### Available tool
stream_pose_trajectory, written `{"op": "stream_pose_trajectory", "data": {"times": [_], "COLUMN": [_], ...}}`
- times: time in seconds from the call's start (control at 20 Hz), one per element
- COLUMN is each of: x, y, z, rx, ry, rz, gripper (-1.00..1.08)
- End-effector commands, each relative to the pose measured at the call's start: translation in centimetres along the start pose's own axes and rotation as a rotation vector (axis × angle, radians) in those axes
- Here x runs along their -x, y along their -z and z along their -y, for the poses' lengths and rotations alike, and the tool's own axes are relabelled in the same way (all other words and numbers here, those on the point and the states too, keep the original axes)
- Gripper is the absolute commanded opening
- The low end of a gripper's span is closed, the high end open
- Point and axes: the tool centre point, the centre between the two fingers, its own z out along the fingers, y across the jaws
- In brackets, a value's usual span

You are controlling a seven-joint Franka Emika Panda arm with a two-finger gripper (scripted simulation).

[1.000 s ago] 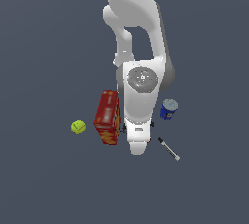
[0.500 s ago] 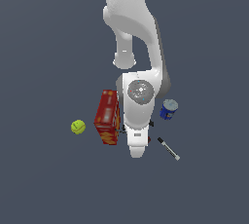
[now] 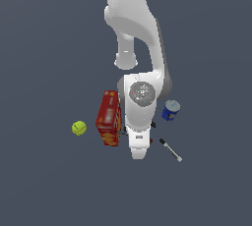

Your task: Pick up a designated object from a clutter of objects.

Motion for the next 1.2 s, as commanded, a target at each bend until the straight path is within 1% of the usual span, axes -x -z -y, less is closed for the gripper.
{"op": "stream_pose_trajectory", "data": {"times": [0.0, 0.3, 0.6, 0.9, 1.15], "x": [0.0, 0.2, 1.4, 3.6, 6.3], "y": [0.0, 0.3, 2.1, 5.5, 9.6], "z": [0.0, 0.2, 1.0, 2.5, 4.4], "rx": [0.0, 0.0, 0.0, 0.0, 0.0], "ry": [0.0, 0.0, 0.0, 0.0, 0.0], "rz": [0.0, 0.0, 0.0, 0.001, 0.001], "gripper": [-1.0, -1.0, -1.0, -1.0, -1.0]}}
